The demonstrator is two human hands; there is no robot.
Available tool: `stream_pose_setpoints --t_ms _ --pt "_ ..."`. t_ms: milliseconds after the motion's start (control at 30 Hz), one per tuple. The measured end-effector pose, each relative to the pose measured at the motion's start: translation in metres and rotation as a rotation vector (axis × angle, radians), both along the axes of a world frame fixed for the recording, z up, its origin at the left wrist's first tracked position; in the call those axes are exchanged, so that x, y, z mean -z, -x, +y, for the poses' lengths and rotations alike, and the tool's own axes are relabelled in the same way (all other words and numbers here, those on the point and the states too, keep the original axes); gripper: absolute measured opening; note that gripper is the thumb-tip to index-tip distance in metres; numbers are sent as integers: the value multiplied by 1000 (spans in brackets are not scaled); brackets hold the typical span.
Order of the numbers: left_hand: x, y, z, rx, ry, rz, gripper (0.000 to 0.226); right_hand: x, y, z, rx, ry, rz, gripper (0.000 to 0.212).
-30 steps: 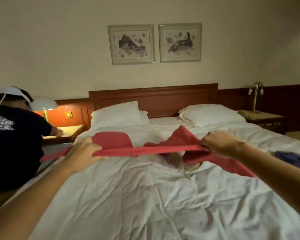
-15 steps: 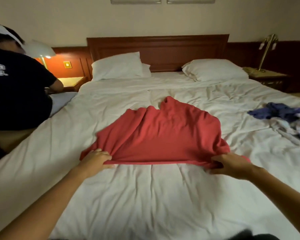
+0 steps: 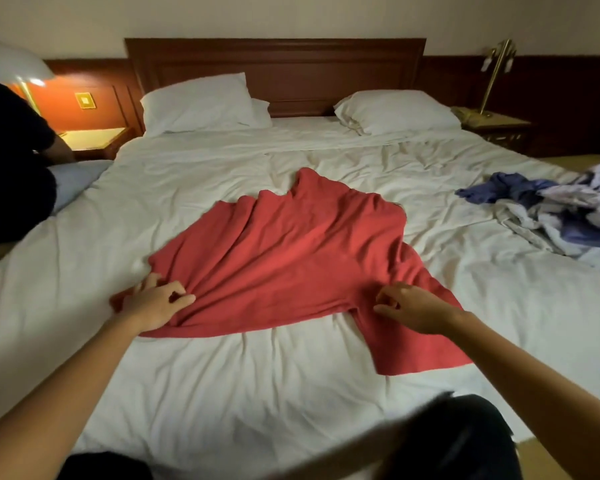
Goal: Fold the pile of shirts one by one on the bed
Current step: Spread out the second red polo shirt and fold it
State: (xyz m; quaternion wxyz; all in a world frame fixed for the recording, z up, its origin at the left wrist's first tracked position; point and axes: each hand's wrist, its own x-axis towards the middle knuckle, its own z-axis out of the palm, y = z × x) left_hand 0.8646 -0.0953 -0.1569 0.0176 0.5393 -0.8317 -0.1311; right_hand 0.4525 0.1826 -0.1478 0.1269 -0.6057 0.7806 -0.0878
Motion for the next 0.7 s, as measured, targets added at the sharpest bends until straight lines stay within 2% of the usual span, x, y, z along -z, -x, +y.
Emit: stream_pose_setpoints --t_ms 133,200,267,367,433,467,533,600,667,700 --pt "30 -8 -6 -185 -55 112 34 13 -9 2 47 65 -72 17" --pt "33 -8 -10 -233 -22 147 38 14 -16 -7 27 192 -15 19" --pt "32 -7 -15 -275 -14 159 49 20 -29 -24 -34 229 46 37" --pt "34 -7 -24 -302 -39 83 66 37 -63 -52 -67 -1 24 59" --pt "34 -8 -32 -308 -44 54 69 43 -81 -67 -126 -69 -97 70" --pt "34 -8 -38 -314 -35 62 68 38 -87 -73 -128 -36 -244 74" --pt "32 -7 -51 -324 -12 125 64 24 -93 -88 -112 92 -517 65" --pt "31 -2 -68 -338 -23 220 65 19 -88 -114 -73 221 -611 51" --pt "30 7 -85 -349 -39 294 76 26 -84 -147 -79 243 -471 38" --pt "29 12 -94 -347 -36 317 85 34 -84 -164 -97 183 -367 40"
